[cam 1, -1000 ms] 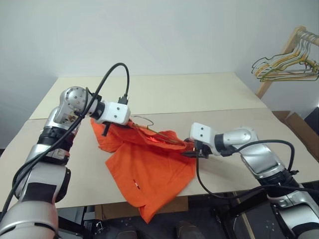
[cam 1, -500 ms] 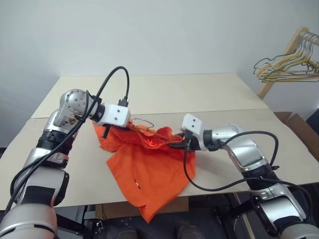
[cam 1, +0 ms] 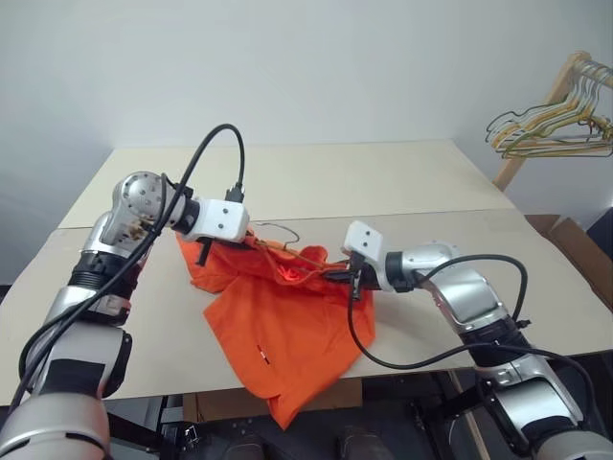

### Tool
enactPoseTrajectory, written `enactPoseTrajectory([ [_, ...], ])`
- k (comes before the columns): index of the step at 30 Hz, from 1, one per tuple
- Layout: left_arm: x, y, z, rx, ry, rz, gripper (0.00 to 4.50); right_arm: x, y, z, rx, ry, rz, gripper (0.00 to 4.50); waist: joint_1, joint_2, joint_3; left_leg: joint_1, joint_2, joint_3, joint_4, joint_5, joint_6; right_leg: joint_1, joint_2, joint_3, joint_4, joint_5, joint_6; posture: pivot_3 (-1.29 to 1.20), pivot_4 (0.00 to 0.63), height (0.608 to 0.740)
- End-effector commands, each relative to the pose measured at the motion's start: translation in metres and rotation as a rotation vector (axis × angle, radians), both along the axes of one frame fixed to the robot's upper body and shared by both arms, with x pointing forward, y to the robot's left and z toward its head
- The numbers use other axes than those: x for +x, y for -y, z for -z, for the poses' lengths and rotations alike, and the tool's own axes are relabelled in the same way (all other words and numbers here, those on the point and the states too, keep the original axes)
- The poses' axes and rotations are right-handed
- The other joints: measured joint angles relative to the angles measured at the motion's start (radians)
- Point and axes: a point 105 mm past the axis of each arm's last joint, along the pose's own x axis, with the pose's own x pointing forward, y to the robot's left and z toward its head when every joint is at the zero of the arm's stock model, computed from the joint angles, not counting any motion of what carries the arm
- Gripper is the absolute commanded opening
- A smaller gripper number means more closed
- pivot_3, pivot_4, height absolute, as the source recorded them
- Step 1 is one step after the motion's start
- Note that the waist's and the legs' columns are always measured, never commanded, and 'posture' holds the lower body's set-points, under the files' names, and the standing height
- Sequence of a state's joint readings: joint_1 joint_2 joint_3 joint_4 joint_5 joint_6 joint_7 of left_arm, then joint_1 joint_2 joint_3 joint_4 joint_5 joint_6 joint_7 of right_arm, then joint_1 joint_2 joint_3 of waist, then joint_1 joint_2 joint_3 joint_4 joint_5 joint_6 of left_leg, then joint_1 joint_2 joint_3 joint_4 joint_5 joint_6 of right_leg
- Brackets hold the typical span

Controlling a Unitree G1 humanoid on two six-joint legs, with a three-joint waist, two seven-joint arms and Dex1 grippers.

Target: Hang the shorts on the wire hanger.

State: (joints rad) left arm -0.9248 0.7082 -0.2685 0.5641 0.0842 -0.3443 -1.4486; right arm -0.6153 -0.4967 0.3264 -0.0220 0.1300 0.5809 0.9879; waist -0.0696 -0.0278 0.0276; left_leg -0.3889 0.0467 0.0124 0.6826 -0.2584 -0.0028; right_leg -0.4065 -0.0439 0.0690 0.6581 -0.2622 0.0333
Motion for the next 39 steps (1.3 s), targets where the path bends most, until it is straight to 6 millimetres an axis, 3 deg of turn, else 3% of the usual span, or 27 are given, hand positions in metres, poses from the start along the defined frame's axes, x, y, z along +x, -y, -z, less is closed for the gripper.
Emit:
enactPoseTrajectory([
  [1,0.002,0.004,-0.022,-0.142,0.045,0.002,0.00,0.001,-0.004,-0.016,0.001,0.068,-0.018,0.11,0.000,0.000,0.000,0.000,0.000,0.000,0.000,0.000,0.000,0.000,0.000,0.000,0.000,0.000,0.000,-0.05,0.000,0.740],
  [2,0.004,-0.001,-0.022,-0.155,0.038,-0.032,0.69,0.001,-0.001,-0.020,0.003,0.069,-0.015,0.11,0.000,0.000,0.000,0.000,0.000,0.000,0.000,0.000,0.000,0.000,0.000,0.000,0.000,0.000,0.000,-0.05,0.000,0.740],
  [10,0.023,-0.066,-0.019,-0.155,0.095,-0.305,3.17,-0.008,0.044,-0.069,0.022,0.053,0.014,0.10,0.000,0.000,0.000,0.000,0.000,0.000,0.000,0.000,0.000,0.000,0.000,0.000,0.000,0.000,0.000,-0.06,0.000,0.740],
  [13,0.030,-0.073,-0.024,-0.211,0.130,-0.365,4.17,-0.010,0.054,-0.080,0.015,0.050,0.026,0.10,0.003,0.000,0.000,0.000,0.000,0.000,0.000,0.000,0.000,0.000,0.000,-0.001,0.000,0.000,0.000,-0.07,0.000,0.740],
  [14,0.032,-0.068,-0.034,-0.307,0.116,-0.368,4.50,-0.011,0.056,-0.082,0.007,0.047,0.033,0.10,0.004,0.000,0.000,0.000,0.000,0.000,0.000,0.000,0.000,0.000,0.000,-0.001,0.000,0.000,0.000,-0.07,0.000,0.740],
  [17,0.029,-0.053,-0.066,-0.557,0.087,-0.304,4.50,-0.010,0.064,-0.088,-0.004,0.024,0.077,0.10,0.008,0.000,0.000,-0.001,0.000,0.000,0.000,0.000,0.000,0.000,-0.001,-0.001,-0.001,0.000,0.000,-0.09,0.000,0.740],
  [22,0.021,-0.044,-0.095,-0.760,0.085,-0.250,4.50,-0.010,0.079,-0.099,-0.001,-0.012,0.172,0.10,-0.003,0.000,0.000,-0.001,0.000,0.000,0.000,0.000,0.000,-0.001,-0.001,-0.001,-0.001,0.000,0.000,-0.11,0.000,0.740],
  [26,0.004,-0.034,-0.123,-0.963,0.044,-0.166,4.50,-0.003,0.107,-0.109,0.050,-0.079,0.364,0.10,-0.011,0.000,0.000,-0.001,0.001,0.000,0.000,0.000,0.000,-0.001,-0.001,-0.001,0.000,0.000,0.000,-0.12,0.000,0.740],
  [30,-0.024,-0.018,-0.113,-1.001,-0.028,-0.060,4.50,0.011,0.154,-0.107,0.119,-0.152,0.708,0.10,-0.029,0.001,0.000,-0.001,0.001,0.000,-0.001,0.000,0.000,0.000,-0.001,0.000,0.000,0.000,0.000,-0.15,0.000,0.740],
  [39,-0.038,0.003,-0.093,-1.049,-0.106,-0.076,4.50,0.014,0.213,-0.099,0.239,-0.247,1.195,0.10,-0.053,0.002,-0.001,0.000,0.000,0.000,-0.002,0.000,0.000,0.000,-0.002,0.000,-0.001,0.000,0.000,-0.20,0.000,0.740],
])
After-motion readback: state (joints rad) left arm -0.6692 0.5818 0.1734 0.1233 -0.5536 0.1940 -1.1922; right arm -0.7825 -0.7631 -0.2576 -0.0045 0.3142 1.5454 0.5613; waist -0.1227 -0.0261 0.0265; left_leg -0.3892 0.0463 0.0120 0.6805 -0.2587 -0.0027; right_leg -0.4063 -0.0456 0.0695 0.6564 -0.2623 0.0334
